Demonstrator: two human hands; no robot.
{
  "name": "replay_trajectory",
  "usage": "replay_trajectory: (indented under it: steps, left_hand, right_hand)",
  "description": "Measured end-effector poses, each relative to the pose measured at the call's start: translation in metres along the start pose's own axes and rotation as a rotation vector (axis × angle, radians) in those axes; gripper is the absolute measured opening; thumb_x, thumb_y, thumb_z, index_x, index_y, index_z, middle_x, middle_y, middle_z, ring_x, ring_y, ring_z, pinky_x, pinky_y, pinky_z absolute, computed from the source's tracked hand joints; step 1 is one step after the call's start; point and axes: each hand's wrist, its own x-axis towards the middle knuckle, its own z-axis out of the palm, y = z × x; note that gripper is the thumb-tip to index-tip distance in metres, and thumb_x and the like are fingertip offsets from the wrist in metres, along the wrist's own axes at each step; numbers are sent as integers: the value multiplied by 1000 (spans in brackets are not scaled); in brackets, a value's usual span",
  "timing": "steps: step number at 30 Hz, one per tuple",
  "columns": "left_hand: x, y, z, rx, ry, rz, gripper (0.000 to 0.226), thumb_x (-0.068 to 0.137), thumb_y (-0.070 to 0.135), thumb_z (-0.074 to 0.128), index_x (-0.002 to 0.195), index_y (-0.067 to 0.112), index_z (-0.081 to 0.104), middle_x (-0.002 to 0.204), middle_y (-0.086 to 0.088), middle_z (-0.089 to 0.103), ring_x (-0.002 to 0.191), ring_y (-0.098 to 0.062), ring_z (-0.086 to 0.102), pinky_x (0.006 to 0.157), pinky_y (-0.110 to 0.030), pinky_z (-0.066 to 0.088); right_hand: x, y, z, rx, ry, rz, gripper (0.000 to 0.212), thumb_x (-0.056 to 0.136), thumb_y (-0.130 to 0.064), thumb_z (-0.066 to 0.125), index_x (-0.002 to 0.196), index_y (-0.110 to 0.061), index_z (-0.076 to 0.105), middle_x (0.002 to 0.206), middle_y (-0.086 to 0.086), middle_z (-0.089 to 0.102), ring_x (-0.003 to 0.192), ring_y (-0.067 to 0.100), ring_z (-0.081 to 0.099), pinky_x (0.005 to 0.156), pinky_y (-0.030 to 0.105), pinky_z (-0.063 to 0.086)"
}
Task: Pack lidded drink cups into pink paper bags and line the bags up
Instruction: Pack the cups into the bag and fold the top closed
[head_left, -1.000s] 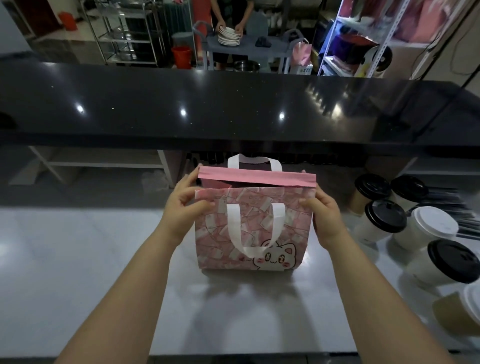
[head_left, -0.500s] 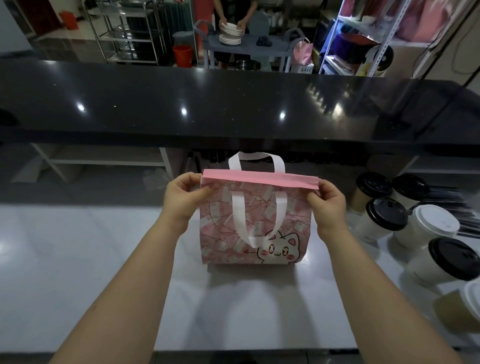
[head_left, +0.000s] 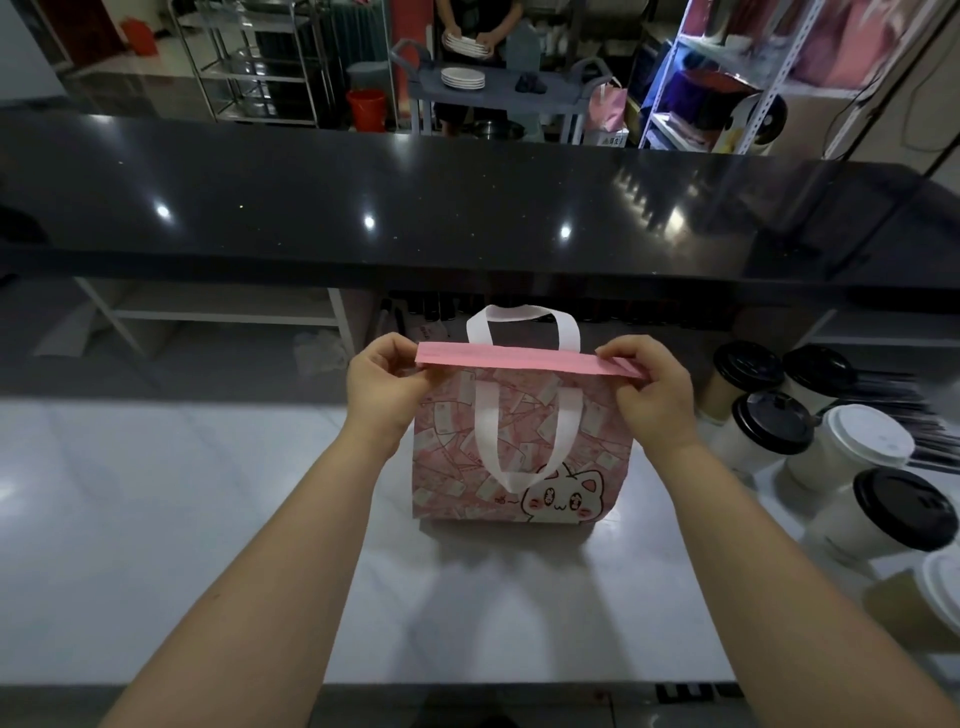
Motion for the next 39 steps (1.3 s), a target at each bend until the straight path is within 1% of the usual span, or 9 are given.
replay_trajectory:
  steps: [5, 9, 13, 19, 24, 27, 30, 33, 39]
  left_hand:
    - [0, 2, 2, -14, 22, 4, 42, 71, 3, 83, 86, 25, 51, 83, 1, 67, 82, -10, 69, 66, -20, 57]
    - [3, 4, 0, -31, -38, 33, 45, 74, -12, 75, 92, 27, 60, 85, 4, 70, 84, -12, 69, 69, -23, 58]
    - [5, 3, -3, 50, -113, 86, 46, 76, -17, 67, 77, 29, 72, 91, -1, 71, 93, -22, 67, 76, -30, 60]
    - [5, 3, -9, 182, -142, 170, 31, 78, -8, 73, 82, 23, 74, 86, 12, 72, 89, -6, 67, 78, -24, 58]
    - [2, 1, -16, 331, -139, 329, 33, 80, 3, 76, 88, 34, 71, 96, 16, 69, 95, -2, 63, 81, -15, 54]
    - [3, 1, -15, 308, -119, 302, 37, 81, 2, 75, 85, 38, 70, 94, 19, 69, 93, 6, 61, 77, -8, 51]
    - [5, 2, -13, 297, -110, 266, 33, 80, 3, 75, 82, 36, 71, 88, 24, 68, 91, 7, 60, 74, -8, 51]
    - [6, 2, -12, 279, -110, 248, 31, 80, 4, 76, 81, 35, 71, 87, 23, 69, 91, 5, 61, 73, -9, 52]
    - [4, 0, -25, 419, -190, 401, 28, 78, 8, 79, 93, 31, 72, 97, 16, 69, 94, -2, 64, 85, -15, 53]
  right_hand:
    - [-4, -13, -4, 137, -29, 47, 44, 80, 22, 50, 94, -14, 70, 111, 9, 63, 107, 2, 57, 86, 16, 50]
    - [-12, -15, -14, 180, -156, 88, 42, 82, 18, 55, 91, -18, 74, 123, 0, 59, 120, 4, 51, 89, 21, 52]
    - [-17, -16, -23, 161, -256, 43, 34, 82, 3, 70, 100, -25, 73, 130, -1, 57, 132, 10, 43, 102, 24, 45]
    - [-18, -15, -25, 98, -230, 147, 30, 82, -36, 64, 107, -22, 74, 135, -13, 54, 136, 8, 38, 109, 51, 38]
    - [-18, -17, -15, 202, -128, 168, 19, 84, -17, 71, 102, -17, 74, 127, -7, 61, 121, 7, 53, 97, 38, 52]
    - [-20, -10, -14, 183, -140, 134, 37, 76, -6, 78, 109, -19, 69, 122, -9, 63, 116, 7, 57, 95, 29, 53]
    - [-19, -5, -11, 215, -66, 182, 49, 79, 15, 64, 103, -28, 66, 107, -13, 67, 105, 10, 62, 89, 32, 56]
    - [-17, 1, -10, 186, -13, 165, 50, 79, 17, 61, 96, -30, 63, 99, -15, 68, 100, 11, 64, 87, 29, 56]
    - [-18, 9, -14, -90, -75, -127, 22, 75, 10, 74, 89, -6, 67, 116, 0, 65, 110, 22, 62, 98, 31, 50]
